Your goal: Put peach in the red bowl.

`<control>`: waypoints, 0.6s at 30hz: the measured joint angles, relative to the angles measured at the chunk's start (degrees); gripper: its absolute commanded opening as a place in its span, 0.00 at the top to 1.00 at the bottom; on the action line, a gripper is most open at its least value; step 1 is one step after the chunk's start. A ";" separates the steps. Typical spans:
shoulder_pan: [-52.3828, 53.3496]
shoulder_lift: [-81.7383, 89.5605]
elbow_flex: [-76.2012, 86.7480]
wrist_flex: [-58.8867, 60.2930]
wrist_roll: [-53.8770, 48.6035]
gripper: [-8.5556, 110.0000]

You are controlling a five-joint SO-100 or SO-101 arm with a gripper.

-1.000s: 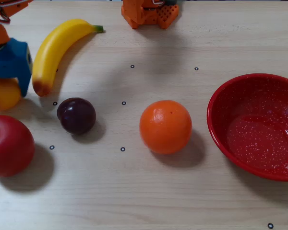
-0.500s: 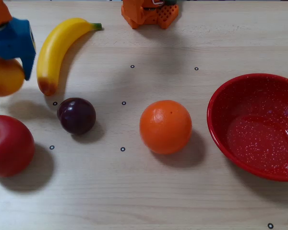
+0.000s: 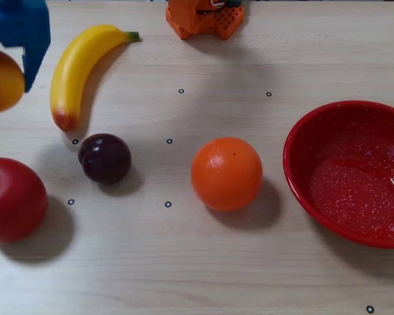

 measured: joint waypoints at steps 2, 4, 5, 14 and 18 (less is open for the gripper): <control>-0.35 1.23 1.23 -1.41 -0.97 0.93; -0.79 1.85 2.64 -2.46 -2.11 0.93; -1.32 1.93 3.25 -3.34 -2.99 0.93; -6.33 9.14 6.59 -5.45 -7.56 0.93; -10.11 10.90 10.02 -8.17 -9.76 0.93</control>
